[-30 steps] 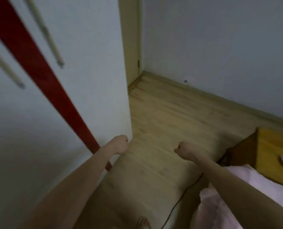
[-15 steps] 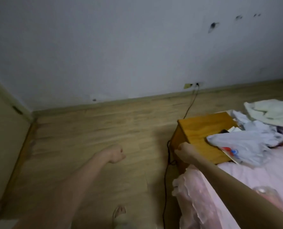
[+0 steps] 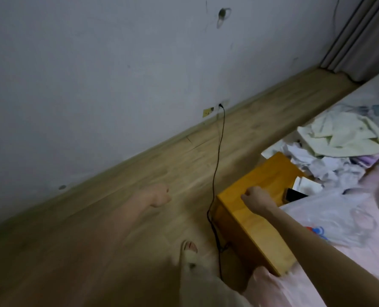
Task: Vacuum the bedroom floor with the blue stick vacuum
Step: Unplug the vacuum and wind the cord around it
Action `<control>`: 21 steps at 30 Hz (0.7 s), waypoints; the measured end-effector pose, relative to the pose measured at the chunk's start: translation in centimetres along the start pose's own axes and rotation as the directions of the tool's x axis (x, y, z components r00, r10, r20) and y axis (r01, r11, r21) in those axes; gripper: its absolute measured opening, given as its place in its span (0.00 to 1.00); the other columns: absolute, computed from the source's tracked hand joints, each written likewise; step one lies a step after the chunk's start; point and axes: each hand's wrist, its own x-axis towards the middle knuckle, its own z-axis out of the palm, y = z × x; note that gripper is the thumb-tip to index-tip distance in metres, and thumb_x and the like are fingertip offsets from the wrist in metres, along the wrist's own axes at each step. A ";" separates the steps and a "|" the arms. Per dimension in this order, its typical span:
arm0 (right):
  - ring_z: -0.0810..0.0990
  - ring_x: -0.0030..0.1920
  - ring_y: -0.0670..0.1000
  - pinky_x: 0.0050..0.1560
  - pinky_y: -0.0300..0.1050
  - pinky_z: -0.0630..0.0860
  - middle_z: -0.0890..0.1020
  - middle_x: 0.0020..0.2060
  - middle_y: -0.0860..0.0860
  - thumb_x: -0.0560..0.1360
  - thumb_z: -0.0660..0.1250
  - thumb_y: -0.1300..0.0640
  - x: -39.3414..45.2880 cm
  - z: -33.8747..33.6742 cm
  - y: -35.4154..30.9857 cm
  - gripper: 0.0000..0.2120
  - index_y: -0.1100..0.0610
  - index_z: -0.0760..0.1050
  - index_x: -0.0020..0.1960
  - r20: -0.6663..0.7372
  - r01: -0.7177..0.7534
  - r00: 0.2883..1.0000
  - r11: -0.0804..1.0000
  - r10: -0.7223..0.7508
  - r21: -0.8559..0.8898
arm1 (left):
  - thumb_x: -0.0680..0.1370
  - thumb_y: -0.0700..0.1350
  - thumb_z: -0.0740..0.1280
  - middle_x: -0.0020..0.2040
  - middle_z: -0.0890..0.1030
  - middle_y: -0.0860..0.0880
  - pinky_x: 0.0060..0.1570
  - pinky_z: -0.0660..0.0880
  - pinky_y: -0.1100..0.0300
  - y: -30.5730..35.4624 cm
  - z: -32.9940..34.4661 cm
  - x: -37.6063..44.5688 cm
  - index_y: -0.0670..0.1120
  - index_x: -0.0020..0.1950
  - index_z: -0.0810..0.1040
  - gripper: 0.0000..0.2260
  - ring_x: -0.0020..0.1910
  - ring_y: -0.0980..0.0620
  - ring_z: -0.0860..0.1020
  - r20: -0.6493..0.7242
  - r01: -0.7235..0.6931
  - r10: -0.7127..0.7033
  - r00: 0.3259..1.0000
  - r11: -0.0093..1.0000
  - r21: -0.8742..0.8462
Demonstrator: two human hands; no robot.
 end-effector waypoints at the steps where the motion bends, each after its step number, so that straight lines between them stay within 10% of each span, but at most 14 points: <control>1: 0.69 0.35 0.53 0.35 0.45 0.65 0.71 0.35 0.55 0.82 0.58 0.56 2.2 -1.1 -1.0 0.12 0.61 0.73 0.44 0.004 -0.004 1.000 1.000 0.004 0.000 | 0.81 0.47 0.57 0.64 0.76 0.41 0.53 0.70 0.59 -0.3 -1.8 2.1 0.39 0.64 0.75 0.17 0.60 0.44 0.75 0.016 0.002 -0.002 1.000 1.000 0.006; 10: 0.74 0.38 0.52 0.41 0.48 0.74 0.75 0.38 0.56 0.81 0.59 0.57 22.1 -10.7 -7.5 0.11 0.61 0.72 0.42 0.060 -0.092 0.994 0.995 0.089 0.043 | 0.81 0.48 0.58 0.64 0.77 0.44 0.63 0.71 0.53 -2.2 -15.7 20.7 0.43 0.67 0.75 0.17 0.60 0.46 0.76 0.112 -0.028 0.026 0.993 0.999 0.016; 15: 0.76 0.44 0.51 0.48 0.45 0.75 0.76 0.43 0.53 0.82 0.58 0.55 35.0 -14.8 -9.8 0.09 0.60 0.73 0.50 0.069 -0.155 0.986 0.984 0.149 0.083 | 0.81 0.52 0.57 0.57 0.78 0.45 0.52 0.71 0.59 -2.8 -22.6 34.2 0.42 0.58 0.77 0.17 0.50 0.50 0.75 0.205 -0.101 0.082 0.975 0.991 0.085; 21: 0.79 0.43 0.53 0.51 0.49 0.78 0.78 0.42 0.58 0.81 0.59 0.56 49.1 -19.7 -10.5 0.11 0.64 0.75 0.50 0.067 -0.294 0.956 0.933 0.286 0.207 | 0.83 0.50 0.55 0.65 0.74 0.45 0.60 0.71 0.56 0.0 -32.6 49.0 0.39 0.66 0.72 0.18 0.62 0.46 0.74 0.263 -0.172 0.132 0.956 0.976 0.134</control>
